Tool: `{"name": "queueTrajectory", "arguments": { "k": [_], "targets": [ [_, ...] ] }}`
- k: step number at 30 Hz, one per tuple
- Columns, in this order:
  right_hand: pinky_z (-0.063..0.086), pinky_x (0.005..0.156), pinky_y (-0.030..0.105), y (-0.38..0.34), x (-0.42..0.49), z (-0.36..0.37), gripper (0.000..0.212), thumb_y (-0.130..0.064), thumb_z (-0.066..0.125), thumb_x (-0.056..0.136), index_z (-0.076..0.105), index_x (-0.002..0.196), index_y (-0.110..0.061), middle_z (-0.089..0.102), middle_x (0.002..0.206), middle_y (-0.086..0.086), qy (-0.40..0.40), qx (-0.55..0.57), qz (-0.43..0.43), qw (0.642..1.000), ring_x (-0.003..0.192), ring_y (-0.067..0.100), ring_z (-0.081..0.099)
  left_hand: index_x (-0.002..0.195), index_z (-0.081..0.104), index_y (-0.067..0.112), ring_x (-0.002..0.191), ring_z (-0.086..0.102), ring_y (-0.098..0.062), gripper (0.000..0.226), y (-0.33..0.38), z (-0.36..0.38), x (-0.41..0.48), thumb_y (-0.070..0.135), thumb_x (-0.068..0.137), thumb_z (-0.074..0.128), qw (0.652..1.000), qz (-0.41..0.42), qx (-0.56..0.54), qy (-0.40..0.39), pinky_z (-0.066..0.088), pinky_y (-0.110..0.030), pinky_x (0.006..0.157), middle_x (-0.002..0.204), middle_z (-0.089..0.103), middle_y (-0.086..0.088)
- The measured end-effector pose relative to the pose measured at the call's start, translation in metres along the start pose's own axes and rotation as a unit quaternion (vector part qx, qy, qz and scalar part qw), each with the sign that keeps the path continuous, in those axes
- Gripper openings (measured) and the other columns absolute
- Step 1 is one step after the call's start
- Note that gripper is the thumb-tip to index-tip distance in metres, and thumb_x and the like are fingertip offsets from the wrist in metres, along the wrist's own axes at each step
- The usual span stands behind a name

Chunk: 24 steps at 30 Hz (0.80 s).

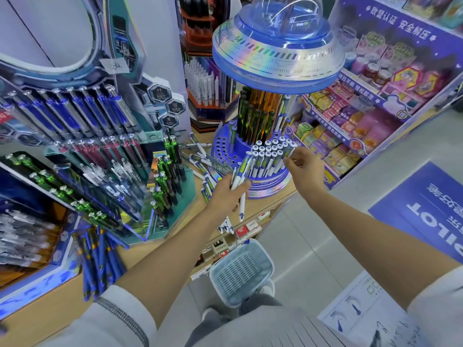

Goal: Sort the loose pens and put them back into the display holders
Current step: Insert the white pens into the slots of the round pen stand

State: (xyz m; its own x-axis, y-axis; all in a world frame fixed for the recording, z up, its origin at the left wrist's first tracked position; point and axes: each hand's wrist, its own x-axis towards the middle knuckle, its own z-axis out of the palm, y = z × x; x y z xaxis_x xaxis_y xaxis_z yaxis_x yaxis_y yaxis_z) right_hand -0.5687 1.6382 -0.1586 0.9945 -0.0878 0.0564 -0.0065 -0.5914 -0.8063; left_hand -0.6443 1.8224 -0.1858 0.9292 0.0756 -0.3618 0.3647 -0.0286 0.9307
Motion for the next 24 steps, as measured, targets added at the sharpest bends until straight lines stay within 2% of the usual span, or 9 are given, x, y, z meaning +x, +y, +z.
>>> {"name": "queueTrajectory", "arguments": {
  "k": [3, 6, 10, 13, 15, 17, 19, 21, 24],
  "targets": [
    [0.054, 0.074, 0.036, 0.001, -0.003, 0.004, 0.017, -0.016, 0.066, 0.091, 0.055, 0.104, -0.016, 0.068, 0.094, 0.004, 0.000, 0.054, 0.030, 0.998, 0.083, 0.019, 0.065, 0.112, 0.056, 0.004, 0.061, 0.047, -0.017, 0.033, -0.001, 0.000, -0.003, 0.032, 0.094, 0.060, 1.000, 0.003, -0.004, -0.004, 0.042, -0.025, 0.048, 0.086, 0.053, -0.016],
    [0.056, 0.079, 0.041, 0.006, -0.002, 0.006, 0.016, -0.018, 0.064, 0.091, 0.063, 0.107, -0.015, 0.067, 0.102, 0.000, 0.001, 0.025, 0.041, 0.999, 0.086, 0.020, 0.066, 0.109, 0.059, 0.009, 0.061, 0.047, -0.016, 0.028, -0.002, -0.001, -0.004, 0.033, 0.094, 0.060, 1.000, 0.007, -0.008, -0.012, 0.043, -0.024, 0.048, 0.086, 0.053, -0.014],
    [0.056, 0.077, 0.040, 0.011, -0.009, 0.002, 0.015, -0.023, 0.063, 0.093, 0.061, 0.107, -0.018, 0.066, 0.094, 0.004, -0.004, 0.042, 0.044, 0.998, 0.082, 0.022, 0.065, 0.110, 0.060, 0.008, 0.061, 0.049, -0.013, 0.030, -0.001, 0.001, -0.005, 0.033, 0.094, 0.060, 1.000, 0.013, -0.005, -0.021, 0.044, -0.021, 0.047, 0.078, 0.052, -0.005],
    [0.054, 0.071, 0.031, 0.009, -0.020, -0.002, 0.018, -0.026, 0.058, 0.096, 0.066, 0.105, -0.013, 0.068, 0.087, 0.006, -0.114, 0.091, 0.059, 0.988, 0.073, 0.014, 0.063, 0.102, 0.063, 0.013, 0.059, 0.047, -0.012, 0.020, 0.001, 0.007, -0.006, 0.030, 0.094, 0.061, 0.998, 0.017, -0.010, -0.051, 0.041, -0.022, 0.046, 0.070, 0.050, 0.000],
    [0.054, 0.071, 0.026, 0.007, -0.026, -0.002, 0.024, -0.029, 0.057, 0.096, 0.069, 0.106, -0.010, 0.071, 0.091, 0.004, -0.225, 0.130, 0.089, 0.962, 0.077, 0.011, 0.065, 0.098, 0.063, 0.014, 0.058, 0.046, -0.013, 0.016, 0.001, 0.012, -0.007, 0.029, 0.093, 0.062, 0.997, 0.015, -0.005, -0.082, 0.040, -0.023, 0.045, 0.067, 0.048, 0.001],
    [0.054, 0.071, 0.022, 0.007, -0.032, -0.002, 0.021, -0.024, 0.056, 0.097, 0.069, 0.101, -0.008, 0.071, 0.093, 0.003, -0.287, 0.160, 0.107, 0.939, 0.082, 0.009, 0.066, 0.099, 0.062, 0.011, 0.057, 0.047, -0.012, 0.018, 0.003, 0.018, -0.010, 0.029, 0.093, 0.062, 0.994, 0.007, 0.011, -0.112, 0.039, -0.023, 0.046, 0.066, 0.049, 0.001],
    [0.053, 0.069, 0.021, 0.007, -0.034, -0.004, 0.015, -0.013, 0.055, 0.096, 0.067, 0.088, -0.008, 0.068, 0.085, 0.002, -0.293, 0.195, 0.114, 0.929, 0.078, 0.009, 0.064, 0.097, 0.062, 0.013, 0.052, 0.049, -0.007, 0.016, 0.004, 0.023, -0.013, 0.028, 0.093, 0.063, 0.991, 0.004, 0.024, -0.129, 0.039, -0.022, 0.046, 0.066, 0.052, 0.001],
    [0.052, 0.070, 0.021, 0.008, -0.035, -0.008, 0.014, -0.009, 0.055, 0.095, 0.065, 0.085, -0.008, 0.067, 0.082, 0.003, -0.287, 0.214, 0.120, 0.926, 0.077, 0.009, 0.063, 0.095, 0.063, 0.016, 0.048, 0.049, -0.004, 0.010, 0.005, 0.027, -0.015, 0.027, 0.093, 0.063, 0.990, 0.007, 0.025, -0.137, 0.039, -0.020, 0.045, 0.066, 0.053, 0.002],
    [0.051, 0.068, 0.023, 0.012, -0.034, -0.018, 0.014, -0.011, 0.056, 0.095, 0.065, 0.084, -0.011, 0.069, 0.076, 0.001, -0.225, 0.244, 0.140, 0.933, 0.070, 0.009, 0.066, 0.093, 0.063, 0.021, 0.063, 0.053, -0.015, 0.006, 0.004, 0.029, -0.013, 0.026, 0.092, 0.063, 0.991, 0.016, 0.029, -0.127, 0.039, -0.023, 0.047, 0.073, 0.057, -0.005]
  ]
}}
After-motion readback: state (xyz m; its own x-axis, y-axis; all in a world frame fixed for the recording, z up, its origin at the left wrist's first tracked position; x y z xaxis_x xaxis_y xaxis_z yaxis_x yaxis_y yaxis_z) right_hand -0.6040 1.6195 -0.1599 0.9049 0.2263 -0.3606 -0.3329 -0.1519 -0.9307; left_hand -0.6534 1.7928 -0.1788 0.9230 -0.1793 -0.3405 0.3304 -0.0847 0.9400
